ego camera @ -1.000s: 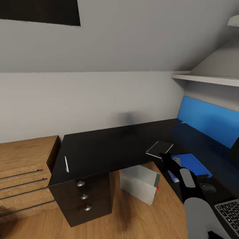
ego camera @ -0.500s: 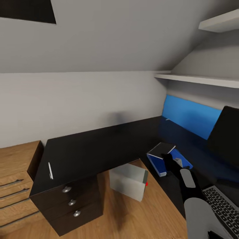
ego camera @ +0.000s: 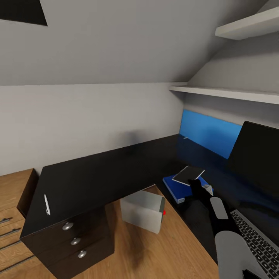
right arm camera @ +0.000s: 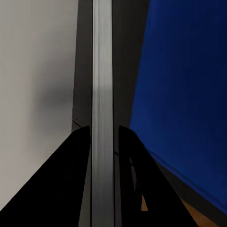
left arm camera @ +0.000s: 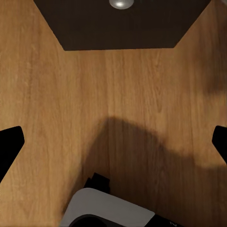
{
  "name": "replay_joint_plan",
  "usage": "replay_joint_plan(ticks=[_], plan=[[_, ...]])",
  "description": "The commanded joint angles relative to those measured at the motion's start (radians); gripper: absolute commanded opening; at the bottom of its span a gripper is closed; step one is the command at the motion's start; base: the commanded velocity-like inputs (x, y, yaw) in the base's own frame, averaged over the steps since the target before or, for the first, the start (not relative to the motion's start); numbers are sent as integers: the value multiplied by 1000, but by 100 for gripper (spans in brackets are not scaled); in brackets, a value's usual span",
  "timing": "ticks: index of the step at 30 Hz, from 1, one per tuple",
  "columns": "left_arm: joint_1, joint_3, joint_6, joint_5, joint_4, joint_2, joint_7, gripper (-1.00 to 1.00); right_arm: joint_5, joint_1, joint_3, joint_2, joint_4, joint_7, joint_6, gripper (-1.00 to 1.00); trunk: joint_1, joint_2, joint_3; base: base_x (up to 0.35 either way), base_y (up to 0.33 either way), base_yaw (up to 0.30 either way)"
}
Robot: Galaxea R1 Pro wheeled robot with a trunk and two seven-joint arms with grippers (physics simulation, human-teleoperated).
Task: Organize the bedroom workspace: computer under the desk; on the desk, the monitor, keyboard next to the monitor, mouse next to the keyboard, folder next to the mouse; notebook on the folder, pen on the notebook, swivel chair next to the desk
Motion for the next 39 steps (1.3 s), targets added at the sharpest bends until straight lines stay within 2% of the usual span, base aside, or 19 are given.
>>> replay_joint_plan(ticks=[1, 9, 13, 18, 22, 39], plan=[[0, -1, 4, 9, 0, 0, 5, 100, -1, -1, -6, 3, 2, 5, 6, -100, 0, -1, -1, 0, 0, -3], [0, -1, 3, 9, 2, 0, 5, 100, -2, -1, -7, 1, 2, 6, 6, -100, 0, -1, -1, 0, 0, -1], [0, -1, -19, 10, 2, 0, 5, 100, -1, -1, -7, 2, 3, 2, 3, -100, 0, -1, -1, 0, 0, 0], [0, -1, -37, 10, 3, 0, 5, 100, 3, -1, -6, 4, 9, -4, -84, -100, 0, -1, -1, 0, 0, 0], [0, -1, -39, 10, 3, 1, 5, 100, 4, -1, -3, 4, 33, -15, -112, -100, 0, -1, -1, 0, 0, 0], [0, -1, -41, 10, 3, 2, 5, 100, 3, -1, 4, 3, 48, -66, -114, -100, 0, -1, -1, 90, 0, 0]])
